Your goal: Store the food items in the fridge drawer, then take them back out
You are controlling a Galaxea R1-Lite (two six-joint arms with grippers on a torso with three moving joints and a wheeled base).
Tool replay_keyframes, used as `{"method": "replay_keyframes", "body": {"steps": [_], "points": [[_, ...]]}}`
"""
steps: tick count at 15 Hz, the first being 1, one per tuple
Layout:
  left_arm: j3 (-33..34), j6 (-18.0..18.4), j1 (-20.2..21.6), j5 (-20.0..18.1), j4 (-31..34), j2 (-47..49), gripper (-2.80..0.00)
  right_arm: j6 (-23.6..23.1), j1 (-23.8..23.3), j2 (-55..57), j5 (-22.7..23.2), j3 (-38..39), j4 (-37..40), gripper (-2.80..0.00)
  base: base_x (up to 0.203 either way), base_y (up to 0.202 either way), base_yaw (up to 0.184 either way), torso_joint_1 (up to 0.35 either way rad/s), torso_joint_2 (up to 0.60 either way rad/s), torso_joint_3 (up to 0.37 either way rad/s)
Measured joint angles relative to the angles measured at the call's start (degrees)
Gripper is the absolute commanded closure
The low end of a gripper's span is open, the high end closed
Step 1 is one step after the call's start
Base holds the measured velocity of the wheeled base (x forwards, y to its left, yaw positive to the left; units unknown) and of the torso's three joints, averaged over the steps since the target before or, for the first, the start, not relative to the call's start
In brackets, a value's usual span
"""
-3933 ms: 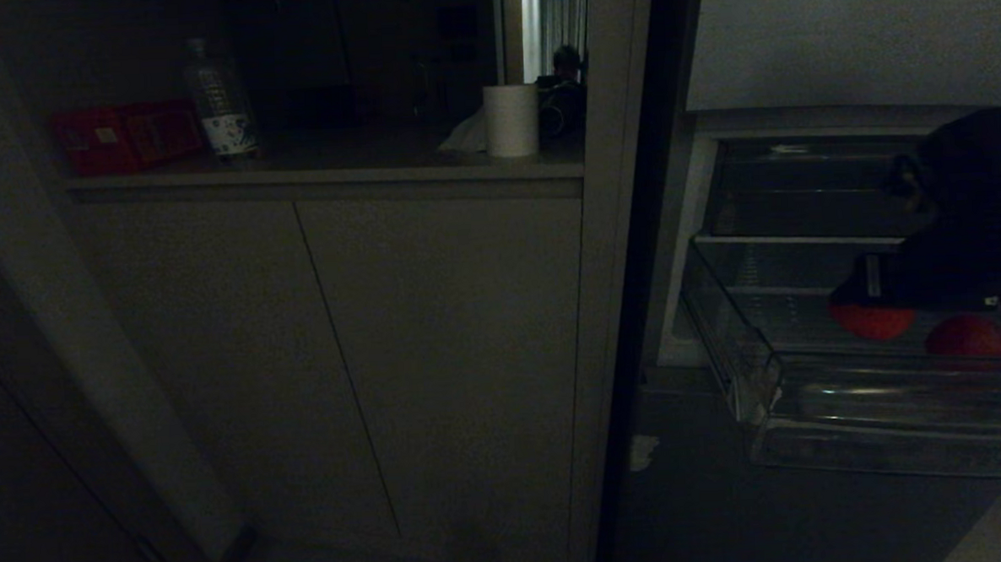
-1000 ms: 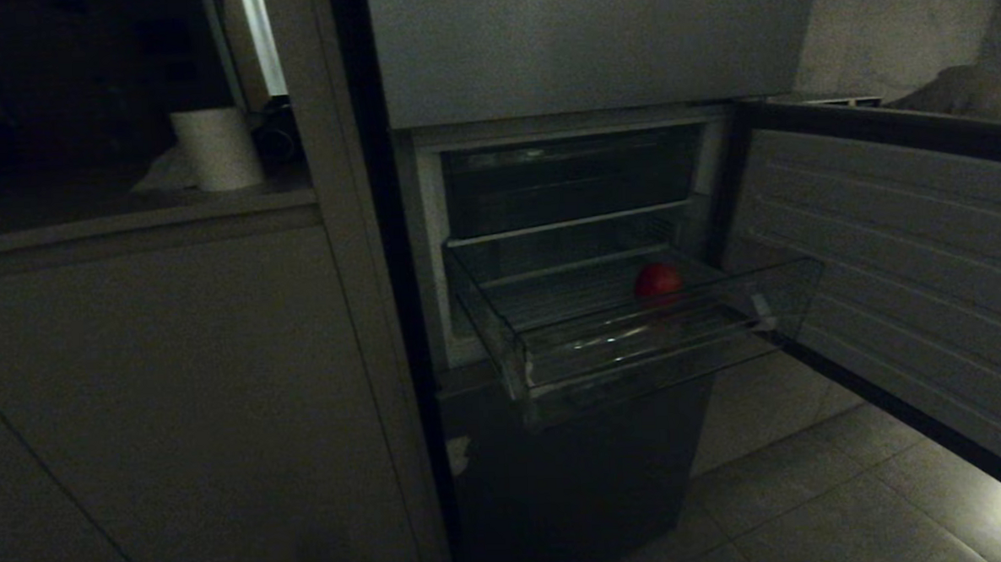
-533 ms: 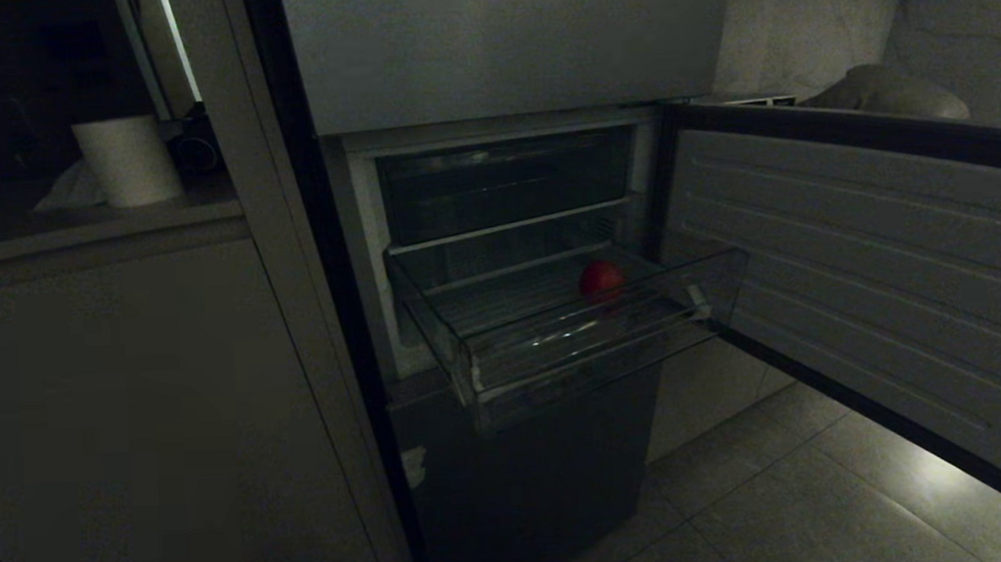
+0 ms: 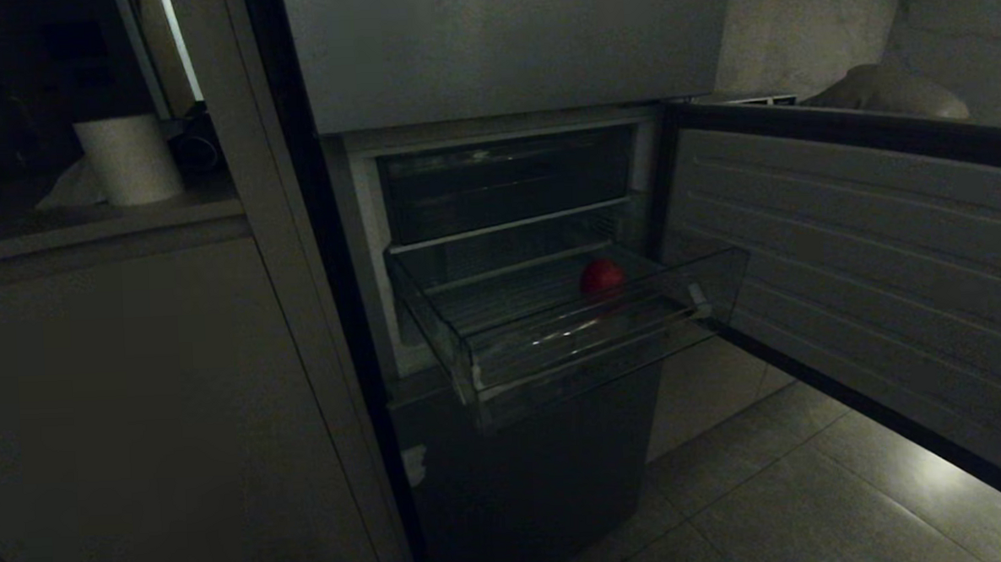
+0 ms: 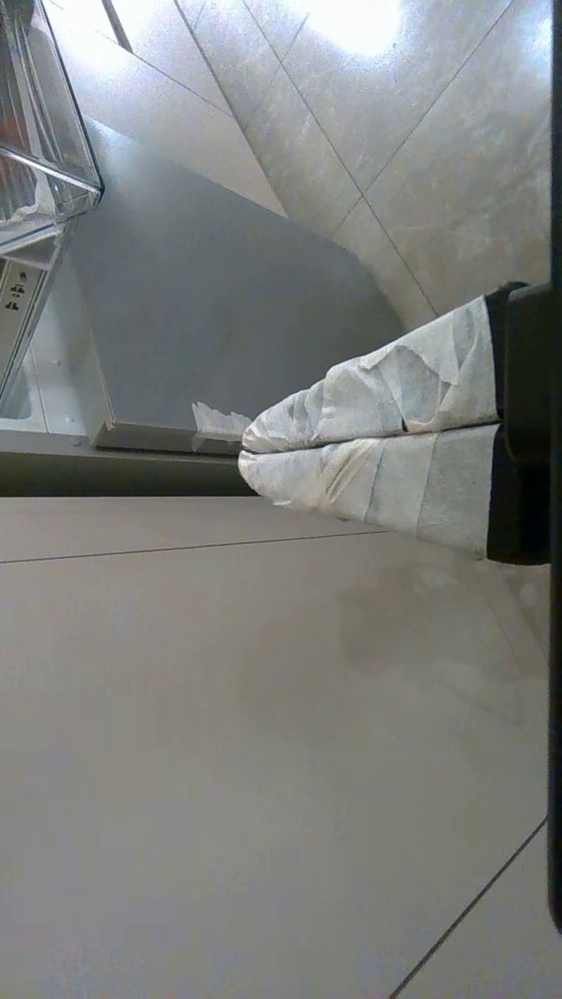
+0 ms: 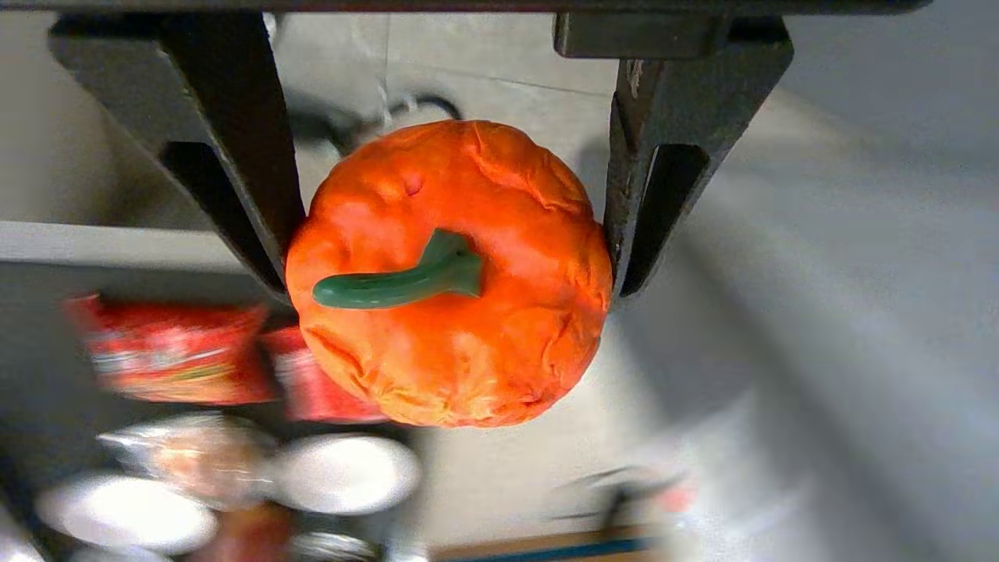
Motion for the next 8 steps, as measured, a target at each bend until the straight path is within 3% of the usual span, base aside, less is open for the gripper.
{"method": "replay_keyframes", "body": {"steps": [3,8], "points": [[-0.02,0.0,0.02,0.0,0.0,0.0,0.0,1.07,-8.63,15.89,3.66,-8.74,-1.59,0.0,0.0,0.0,0.0,0.0,0.0,0.0],[-0.02,0.0,0.0,0.0,0.0,0.0,0.0,4.02,-13.06,33.6,5.1,-20.86,-2.67,0.0,0.0,0.0,0.0,0.0,0.0,0.0]]}}
